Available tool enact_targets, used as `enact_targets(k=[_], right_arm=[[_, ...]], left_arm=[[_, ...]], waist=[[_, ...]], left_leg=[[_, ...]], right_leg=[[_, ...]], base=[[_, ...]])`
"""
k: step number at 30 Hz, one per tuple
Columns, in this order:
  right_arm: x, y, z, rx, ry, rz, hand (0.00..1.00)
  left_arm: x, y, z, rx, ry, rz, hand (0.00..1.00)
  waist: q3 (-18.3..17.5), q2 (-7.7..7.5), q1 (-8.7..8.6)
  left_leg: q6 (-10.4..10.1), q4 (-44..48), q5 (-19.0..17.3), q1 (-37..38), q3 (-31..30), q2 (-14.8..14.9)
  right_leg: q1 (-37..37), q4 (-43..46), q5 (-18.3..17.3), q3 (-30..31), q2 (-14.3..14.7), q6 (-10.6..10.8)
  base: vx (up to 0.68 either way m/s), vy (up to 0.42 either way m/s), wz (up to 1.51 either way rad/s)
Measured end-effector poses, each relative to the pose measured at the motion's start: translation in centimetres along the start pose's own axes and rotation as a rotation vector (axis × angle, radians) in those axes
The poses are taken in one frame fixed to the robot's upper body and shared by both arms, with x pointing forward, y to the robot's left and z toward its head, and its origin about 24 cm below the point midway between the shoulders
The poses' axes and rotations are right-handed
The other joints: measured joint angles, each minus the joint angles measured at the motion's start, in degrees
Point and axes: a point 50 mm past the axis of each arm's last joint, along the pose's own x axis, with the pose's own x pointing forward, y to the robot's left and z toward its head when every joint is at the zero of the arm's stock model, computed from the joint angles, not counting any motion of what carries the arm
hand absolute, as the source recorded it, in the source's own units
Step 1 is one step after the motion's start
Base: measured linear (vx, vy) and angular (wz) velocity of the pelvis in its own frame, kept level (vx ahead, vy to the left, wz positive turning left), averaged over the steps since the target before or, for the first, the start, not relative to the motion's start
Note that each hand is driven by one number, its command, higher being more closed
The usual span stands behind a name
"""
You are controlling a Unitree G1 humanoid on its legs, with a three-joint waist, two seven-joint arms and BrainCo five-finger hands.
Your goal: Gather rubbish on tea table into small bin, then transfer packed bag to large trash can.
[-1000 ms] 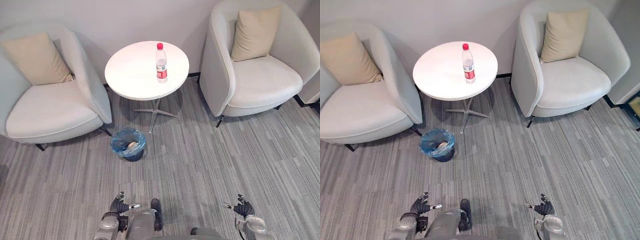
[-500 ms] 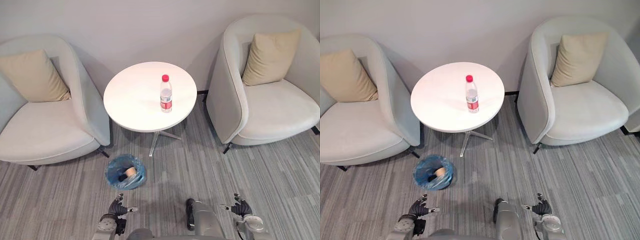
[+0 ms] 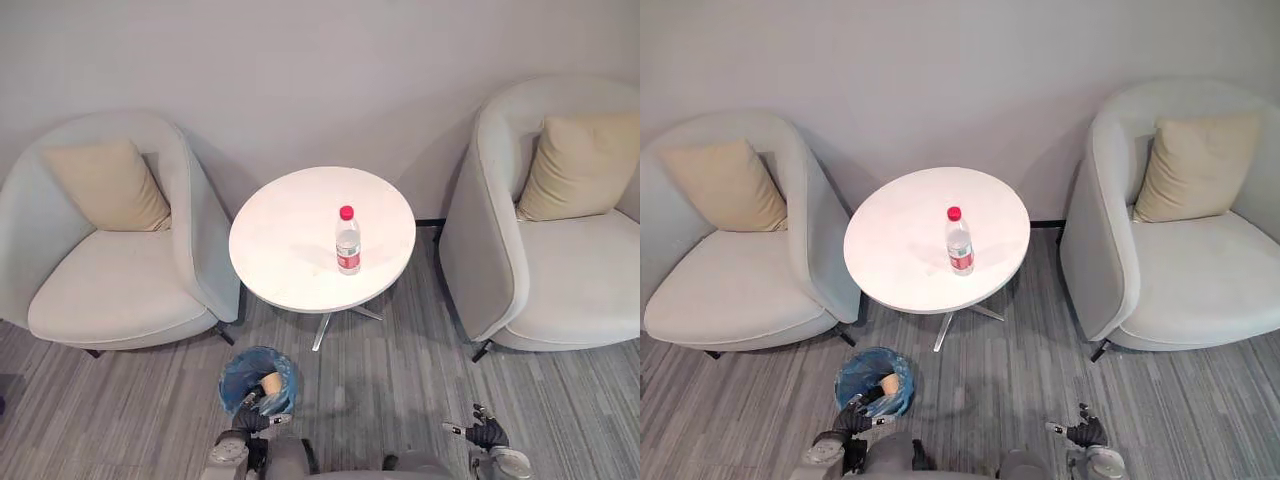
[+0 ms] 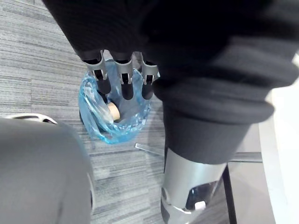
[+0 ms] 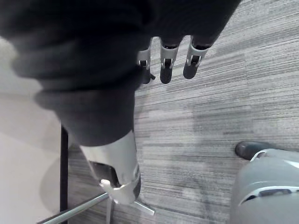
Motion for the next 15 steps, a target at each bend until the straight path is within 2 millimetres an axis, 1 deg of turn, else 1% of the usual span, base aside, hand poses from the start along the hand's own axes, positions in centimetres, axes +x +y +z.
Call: enact_targets(k=[1, 2, 3, 4, 5, 6, 7, 8, 9, 10, 11, 12, 13, 14, 15], right_arm=[[0.0, 0.5, -0.3, 0.009, 0.015, 0.010, 0.00], [0.0, 0.5, -0.2, 0.010, 0.013, 0.010, 0.00], [0.1, 0.4, 0.0, 0.008, 0.008, 0.008, 0.00], [0.1, 0.2, 0.1, 0.004, 0.004, 0.003, 0.00], [0.3, 0.3, 0.6, 0.003, -0.008, 0.004, 0.00], [0.3, 0.3, 0.6, 0.003, -0.008, 0.005, 0.00], [0.4, 0.4, 0.9, 0.002, -0.015, 0.009, 0.00], [0.5, 0.5, 1.1, 0.000, -0.021, 0.011, 0.00], [0.6, 0.7, 1.6, -0.010, -0.035, 0.019, 0.00], [0.8, 1.1, 2.1, -0.029, -0.047, 0.030, 0.00], [0.7, 1.1, 2.0, -0.038, -0.044, 0.034, 0.00], [0.6, 1.3, 1.7, -0.048, -0.036, 0.041, 0.00], [0.5, 1.3, 1.2, -0.054, -0.023, 0.046, 0.00], [0.5, 1.3, 1.1, -0.061, -0.021, 0.049, 0.00], [0.5, 1.2, 1.1, -0.063, -0.017, 0.049, 0.00]], left_arm=[[0.0, 0.7, 0.0, 0.012, 0.002, 0.015, 0.00], [0.0, 1.1, -0.1, 0.018, 0.003, 0.023, 0.00], [0.0, 1.2, 0.0, 0.020, 0.003, 0.025, 0.00], [0.0, 1.2, -0.2, 0.021, 0.008, 0.024, 0.00], [0.0, 1.1, -0.3, 0.023, 0.015, 0.022, 0.00], [0.0, 1.1, -0.3, 0.024, 0.016, 0.022, 0.00], [0.0, 1.1, -0.3, 0.024, 0.015, 0.021, 0.00], [0.0, 1.1, -0.3, 0.024, 0.015, 0.021, 0.00], [-0.1, 1.2, -0.5, 0.024, 0.020, 0.022, 0.00], [-0.2, 1.3, -0.7, 0.032, 0.026, 0.022, 0.00], [-0.2, 1.3, -0.7, 0.039, 0.025, 0.021, 0.00], [-0.1, 1.5, -0.4, 0.056, 0.018, 0.020, 0.00], [0.0, 1.7, -0.2, 0.072, 0.012, 0.019, 0.00], [0.0, 1.9, -0.1, 0.076, 0.010, 0.023, 0.00], [0.0, 2.0, -0.2, 0.078, 0.011, 0.026, 0.00]], waist=[[-0.05, -1.57, 0.91], [-0.42, -2.73, 0.88], [-0.39, -3.10, 0.87], [-0.23, -3.59, 0.88], [-0.35, -4.10, 0.88], [-0.33, -4.35, 0.89], [-0.42, -4.50, 0.96], [-0.47, -4.52, 1.07], [-0.50, -4.52, 1.09], [-0.63, -4.60, 0.79], [-0.64, -4.66, 0.70], [-0.76, -4.74, 0.62], [-1.43, -4.89, 0.15], [-1.64, -4.88, -0.15], [-1.63, -4.57, -0.63]], left_leg=[[0.59, -2.13, 0.33, 1.79, 1.34, -1.86], [1.49, -3.98, 0.53, 2.68, 1.25, -3.69], [2.09, -3.86, 0.19, 2.64, 1.22, -4.23], [3.45, -2.84, -0.90, 2.46, 1.41, -5.09], [3.83, -2.02, -2.30, 2.71, 1.54, -6.12], [3.93, -1.87, -2.87, 3.07, 1.69, -6.69], [4.16, -1.63, -4.28, 3.58, 1.94, -7.51], [4.12, -1.56, -5.20, 3.95, 2.07, -7.90], [4.43, -1.61, -6.07, 5.05, 2.73, -8.55], [4.73, -1.71, -6.71, 6.31, 2.79, -9.15], [5.01, -1.78, -7.11, 7.07, 2.51, -9.38], [5.42, -2.10, -7.59, 8.41, 1.20, -9.69], [5.67, -2.45, -7.77, 9.07, -0.22, -9.64], [5.61, -3.30, -7.73, 9.86, -1.54, -9.36], [5.55, -3.65, -7.69, 10.35, -2.36, -8.66]], right_leg=[[0.02, 0.74, -0.56, 1.47, -1.40, 0.92], [0.07, -0.19, -0.99, 1.84, -2.44, 1.85], [-0.02, -0.19, -1.11, 2.04, -2.82, 2.04], [0.02, 0.70, -1.91, 2.23, -3.85, 3.00], [0.10, 1.81, -3.11, 2.97, -4.96, 3.76], [0.05, 2.28, -3.59, 3.08, -5.58, 3.93], [0.08, 3.50, -4.52, 3.89, -6.55, 4.54], [-0.01, 4.91, -4.87, 4.77, -6.90, 5.10], [-1.96, 10.31, -5.25, 6.59, -7.67, 5.75], [-4.24, 16.83, -4.90, 7.88, -8.40, 6.40], [-5.27, 19.98, -4.31, 8.09, -8.72, 7.36], [-7.34, 26.07, -2.76, 8.37, -9.11, 8.32], [-8.85, 28.05, -4.96, 8.55, -8.77, 6.56], [-10.73, 27.81, -6.20, 9.20, -7.77, 4.82], [-12.53, 27.19, -7.01, 9.17, -6.54, 4.54]], base=[[0.20, 0.093, 0.03], [0.26, 0.095, 0.01], [0.29, 0.099, 0.10], [0.28, 0.121, 0.08], [0.22, 0.103, 0.08], [0.20, 0.093, 0.04], [0.15, 0.072, -0.04], [0.19, 0.094, -0.15], [0.20, 0.095, -0.08], [0.22, 0.094, 0.01], [0.29, 0.072, 0.26], [0.30, 0.016, 0.47], [0.35, -0.037, 0.63], [0.23, -0.083, 0.63], [0.16, -0.091, 0.45]])
